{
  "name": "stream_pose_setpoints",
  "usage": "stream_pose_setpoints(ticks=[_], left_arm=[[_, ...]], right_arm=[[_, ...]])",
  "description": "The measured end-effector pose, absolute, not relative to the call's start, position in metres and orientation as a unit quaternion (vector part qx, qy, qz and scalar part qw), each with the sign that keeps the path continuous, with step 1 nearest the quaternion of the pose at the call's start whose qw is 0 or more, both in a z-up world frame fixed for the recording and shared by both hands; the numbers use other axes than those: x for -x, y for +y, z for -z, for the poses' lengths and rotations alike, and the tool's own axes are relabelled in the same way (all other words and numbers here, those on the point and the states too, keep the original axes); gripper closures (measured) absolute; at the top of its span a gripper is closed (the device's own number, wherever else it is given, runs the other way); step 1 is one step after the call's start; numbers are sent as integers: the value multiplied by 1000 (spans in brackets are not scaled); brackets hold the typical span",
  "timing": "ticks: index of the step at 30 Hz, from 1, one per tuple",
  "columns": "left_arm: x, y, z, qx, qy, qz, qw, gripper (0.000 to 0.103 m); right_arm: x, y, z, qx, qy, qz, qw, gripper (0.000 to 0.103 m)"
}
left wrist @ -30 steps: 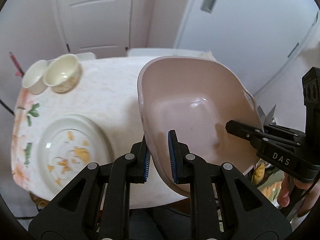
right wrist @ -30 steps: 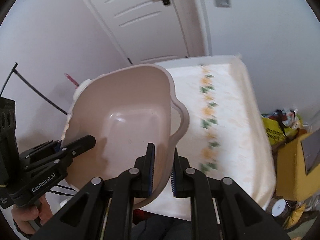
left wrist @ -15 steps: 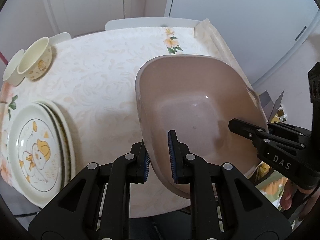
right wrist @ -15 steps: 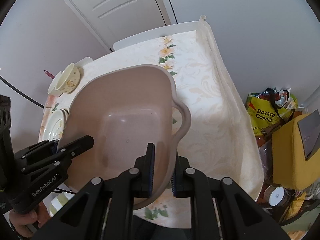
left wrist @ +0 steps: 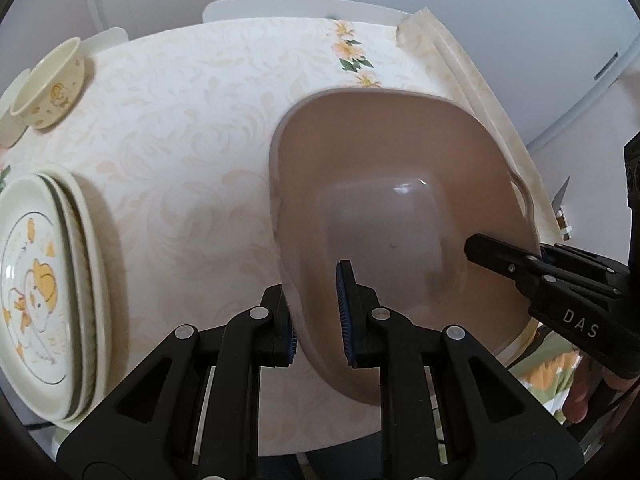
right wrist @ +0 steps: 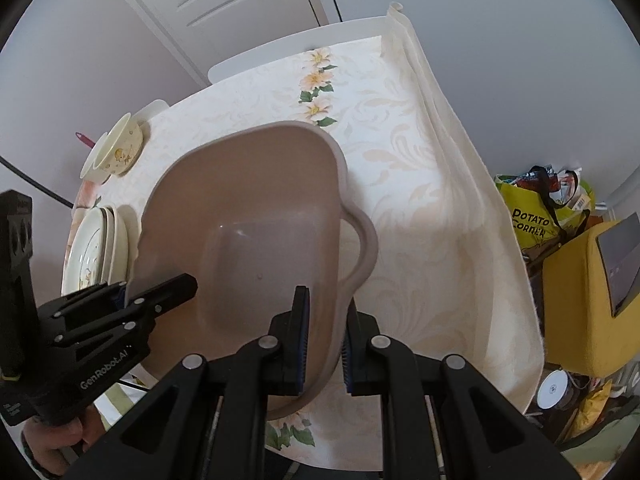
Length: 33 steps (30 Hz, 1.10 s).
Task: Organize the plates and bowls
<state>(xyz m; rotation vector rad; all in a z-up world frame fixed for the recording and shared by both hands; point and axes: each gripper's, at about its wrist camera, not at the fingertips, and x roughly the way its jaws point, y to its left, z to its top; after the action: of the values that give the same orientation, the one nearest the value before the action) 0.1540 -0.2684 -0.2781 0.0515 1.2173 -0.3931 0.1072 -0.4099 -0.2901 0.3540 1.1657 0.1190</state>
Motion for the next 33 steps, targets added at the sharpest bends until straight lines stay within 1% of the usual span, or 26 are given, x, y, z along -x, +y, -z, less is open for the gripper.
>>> stream_pose_setpoints(ticks=[2, 4, 5, 6, 8, 16, 17, 18, 19, 20, 21, 28, 30, 33], left_arm=[[-156, -274, 285, -42, 579, 184, 793, 88], [-156, -275, 290, -39, 592, 187, 783, 88], [-156, -274, 289, -33, 592, 188, 783, 87], [-157, -273, 289, -25, 597, 190, 779, 87], [-158, -269, 289, -10, 604, 187, 775, 85], [-156, -266, 273, -18, 586, 189, 788, 82], [-157, -267, 272, -18, 585, 191, 788, 73], [-158, -268, 272, -20, 586, 191, 787, 48], [-160, -267, 272, -28, 588, 177, 789, 29], [-162, -265, 273, -29, 590, 177, 788, 2], [-162, -263, 272, -25, 589, 183, 787, 0], [-156, -253, 260, -17, 589, 181, 787, 0], [-152, -246, 247, -14, 587, 174, 790, 0], [-140, -223, 217, 17, 578, 177, 796, 0]], right_arm=[[-108, -410, 291, -176, 546, -55, 817, 90], [-108, -409, 292, -183, 547, -57, 815, 86], [-109, -409, 293, -186, 547, -60, 814, 74], [-109, -408, 293, -188, 547, -60, 814, 52], [-107, -407, 292, -191, 541, -58, 817, 33], [-104, -408, 287, -215, 527, -53, 820, 33], [-103, -408, 286, -216, 526, -51, 821, 33], [-103, -408, 285, -219, 524, -49, 822, 33], [-102, -409, 284, -220, 522, -49, 822, 33], [-101, -411, 283, -228, 517, -46, 824, 32], [-100, -414, 282, -234, 515, -41, 824, 31], [-97, -419, 271, -237, 506, -33, 829, 31], [-94, -417, 258, -232, 500, -34, 834, 31], [-87, -412, 231, -217, 485, -43, 846, 31]])
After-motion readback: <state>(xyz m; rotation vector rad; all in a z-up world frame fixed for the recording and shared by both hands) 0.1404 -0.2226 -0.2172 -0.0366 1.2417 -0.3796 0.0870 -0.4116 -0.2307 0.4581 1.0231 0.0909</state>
